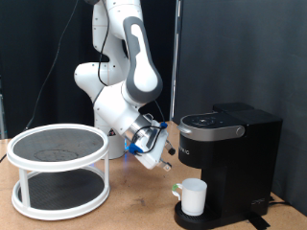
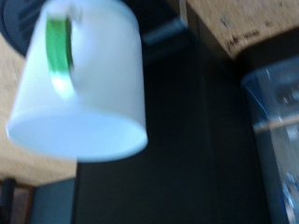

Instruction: Make a cup of coffee with the keurig machine

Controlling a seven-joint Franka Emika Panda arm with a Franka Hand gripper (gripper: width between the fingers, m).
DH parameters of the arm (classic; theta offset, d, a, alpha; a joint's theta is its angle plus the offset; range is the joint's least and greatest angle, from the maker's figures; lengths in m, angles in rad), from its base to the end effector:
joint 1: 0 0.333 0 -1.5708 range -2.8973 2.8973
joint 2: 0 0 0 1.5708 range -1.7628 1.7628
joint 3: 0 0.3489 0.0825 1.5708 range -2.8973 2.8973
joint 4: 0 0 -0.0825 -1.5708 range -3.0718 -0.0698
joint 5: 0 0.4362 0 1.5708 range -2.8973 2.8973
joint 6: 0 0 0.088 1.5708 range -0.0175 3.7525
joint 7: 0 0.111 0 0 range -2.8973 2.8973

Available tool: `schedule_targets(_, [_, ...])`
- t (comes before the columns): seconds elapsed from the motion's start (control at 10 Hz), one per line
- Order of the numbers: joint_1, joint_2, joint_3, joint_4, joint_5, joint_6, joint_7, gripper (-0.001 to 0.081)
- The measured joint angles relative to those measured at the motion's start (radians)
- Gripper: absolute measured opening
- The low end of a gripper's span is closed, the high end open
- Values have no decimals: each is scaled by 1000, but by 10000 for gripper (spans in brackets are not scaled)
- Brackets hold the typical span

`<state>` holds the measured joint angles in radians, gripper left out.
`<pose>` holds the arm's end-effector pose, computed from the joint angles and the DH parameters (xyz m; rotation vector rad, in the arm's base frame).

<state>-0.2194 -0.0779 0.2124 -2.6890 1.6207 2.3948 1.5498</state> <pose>0.4188 0.0059 0.2303 -0.2196 2.4382 0.9419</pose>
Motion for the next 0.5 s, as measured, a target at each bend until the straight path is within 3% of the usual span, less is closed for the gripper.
schedule_targets(0.2, [0,-76,-7,-11,-40,-53,58,734])
schedule_targets(0.4, [-2,-153,-14,-30,-139,-87,181,734])
schedule_targets(0.5, [-2,-151,-14,-30,-129,-87,166,734])
